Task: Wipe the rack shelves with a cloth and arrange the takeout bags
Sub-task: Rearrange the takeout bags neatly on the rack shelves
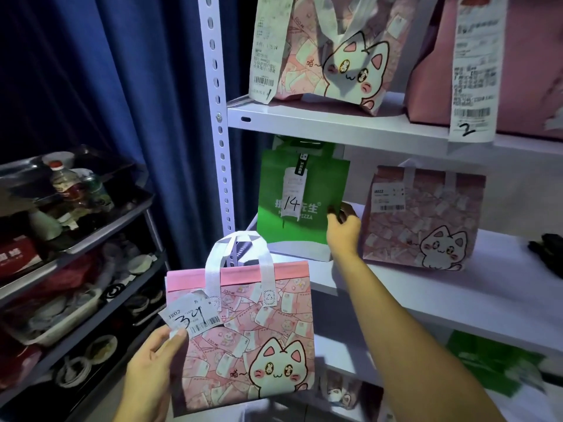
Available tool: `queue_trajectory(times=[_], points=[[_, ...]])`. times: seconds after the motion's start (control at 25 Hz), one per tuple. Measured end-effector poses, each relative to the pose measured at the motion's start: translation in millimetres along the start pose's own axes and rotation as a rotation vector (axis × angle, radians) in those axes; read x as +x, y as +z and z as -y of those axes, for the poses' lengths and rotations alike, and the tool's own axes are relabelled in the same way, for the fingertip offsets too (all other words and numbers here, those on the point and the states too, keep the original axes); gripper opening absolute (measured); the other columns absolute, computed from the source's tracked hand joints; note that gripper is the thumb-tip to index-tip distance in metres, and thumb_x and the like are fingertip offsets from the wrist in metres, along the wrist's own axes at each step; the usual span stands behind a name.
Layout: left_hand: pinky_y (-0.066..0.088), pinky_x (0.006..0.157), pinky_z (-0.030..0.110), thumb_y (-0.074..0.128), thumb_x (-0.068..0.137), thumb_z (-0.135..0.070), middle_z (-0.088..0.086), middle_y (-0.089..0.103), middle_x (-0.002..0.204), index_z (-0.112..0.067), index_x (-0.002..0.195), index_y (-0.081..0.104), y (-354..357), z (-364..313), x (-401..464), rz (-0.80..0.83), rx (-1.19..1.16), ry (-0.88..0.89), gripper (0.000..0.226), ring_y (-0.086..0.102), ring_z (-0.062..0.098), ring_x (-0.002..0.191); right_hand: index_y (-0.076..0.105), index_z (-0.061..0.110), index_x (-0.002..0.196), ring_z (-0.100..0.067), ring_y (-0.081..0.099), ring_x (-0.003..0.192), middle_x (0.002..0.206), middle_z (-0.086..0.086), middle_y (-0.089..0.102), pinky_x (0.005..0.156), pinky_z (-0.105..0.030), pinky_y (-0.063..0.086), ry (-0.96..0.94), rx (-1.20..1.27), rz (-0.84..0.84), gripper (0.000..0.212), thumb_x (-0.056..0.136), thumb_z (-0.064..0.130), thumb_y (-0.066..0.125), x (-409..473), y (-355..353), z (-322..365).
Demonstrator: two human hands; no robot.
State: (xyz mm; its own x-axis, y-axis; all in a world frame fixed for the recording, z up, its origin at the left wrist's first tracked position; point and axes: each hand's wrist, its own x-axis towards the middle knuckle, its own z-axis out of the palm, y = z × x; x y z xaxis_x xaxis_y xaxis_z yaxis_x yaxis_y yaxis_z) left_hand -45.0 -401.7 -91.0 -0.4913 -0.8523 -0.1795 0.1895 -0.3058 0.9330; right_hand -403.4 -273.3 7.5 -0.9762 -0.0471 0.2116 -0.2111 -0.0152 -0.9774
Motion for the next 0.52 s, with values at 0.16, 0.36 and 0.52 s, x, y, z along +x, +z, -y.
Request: queue_trajectory(times=[0.16,0.36,0.52], points=[[0.048,0.045,0.013,0.063,0.091,-0.001,0.002,0.073,0.067,-0.004,0.092,0.070,-5.8,-4.6,-13.3,0.042,0.022,-0.004,0.007,0.064,0.006,0.049,0.070,0.002,0.110,-0.019,0.064,0.088,0.094,-0.002,0.070,0.070,-0.016,0.047,-0.024,-0.067,0.013,0.019,0.096,0.006,0.058,-12.6,-5.1,4.5],[0.058,0.056,0.029,0.066,0.091,-0.009,0.018,0.077,0.091,-0.006,0.098,0.069,-24.0,-9.8,-13.6,0.072,0.044,-0.041,0.009,0.074,0.023,0.072,0.065,0.009,0.102,-0.015,0.061,0.079,0.091,-0.002,0.068,0.073,-0.025,0.045,0.003,-0.088,0.009,0.008,0.097,0.015,0.062,-26.7,-13.3,7.0],[0.060,0.060,0.033,0.065,0.092,-0.011,0.018,0.077,0.093,-0.010,0.098,0.072,-14.4,-10.3,-14.8,0.141,0.057,-0.057,0.009,0.074,0.024,0.071,0.067,0.005,0.115,-0.004,0.062,0.081,0.097,0.002,0.068,0.067,-0.008,0.046,-0.032,-0.086,-0.005,0.020,0.097,0.007,0.057,-41.5,-43.4,14.0]])
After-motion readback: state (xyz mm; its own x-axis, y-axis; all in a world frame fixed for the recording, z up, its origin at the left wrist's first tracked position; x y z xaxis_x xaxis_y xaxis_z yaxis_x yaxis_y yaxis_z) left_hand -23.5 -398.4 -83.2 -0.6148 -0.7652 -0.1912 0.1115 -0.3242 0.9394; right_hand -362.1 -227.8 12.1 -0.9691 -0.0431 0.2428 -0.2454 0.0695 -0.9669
